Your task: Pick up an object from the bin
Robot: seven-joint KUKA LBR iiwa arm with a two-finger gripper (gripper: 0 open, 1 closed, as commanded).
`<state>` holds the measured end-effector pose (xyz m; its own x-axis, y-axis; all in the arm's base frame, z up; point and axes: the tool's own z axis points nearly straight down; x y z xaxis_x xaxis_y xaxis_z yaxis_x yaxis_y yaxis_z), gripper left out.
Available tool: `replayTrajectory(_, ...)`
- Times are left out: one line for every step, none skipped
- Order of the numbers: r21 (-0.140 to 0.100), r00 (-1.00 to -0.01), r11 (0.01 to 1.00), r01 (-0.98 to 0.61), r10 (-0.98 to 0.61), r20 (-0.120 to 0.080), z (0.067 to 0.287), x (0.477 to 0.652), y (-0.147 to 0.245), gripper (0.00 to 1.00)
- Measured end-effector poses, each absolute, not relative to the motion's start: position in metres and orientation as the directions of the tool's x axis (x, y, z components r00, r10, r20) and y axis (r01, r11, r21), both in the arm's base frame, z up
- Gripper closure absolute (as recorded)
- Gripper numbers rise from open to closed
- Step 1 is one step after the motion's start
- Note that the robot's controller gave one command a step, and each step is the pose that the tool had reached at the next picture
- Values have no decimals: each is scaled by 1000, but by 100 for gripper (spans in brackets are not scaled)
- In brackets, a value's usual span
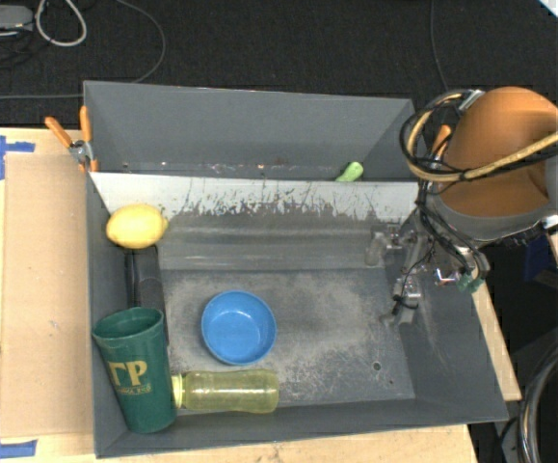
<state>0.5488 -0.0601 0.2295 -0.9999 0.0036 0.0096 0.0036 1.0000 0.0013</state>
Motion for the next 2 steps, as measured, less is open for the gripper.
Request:
replayTrajectory(0,-1000,1000,0,0,1,234,550,-60,0)
replayTrajectory(1,-975,975,-224,-224,1,116,584,43,0)
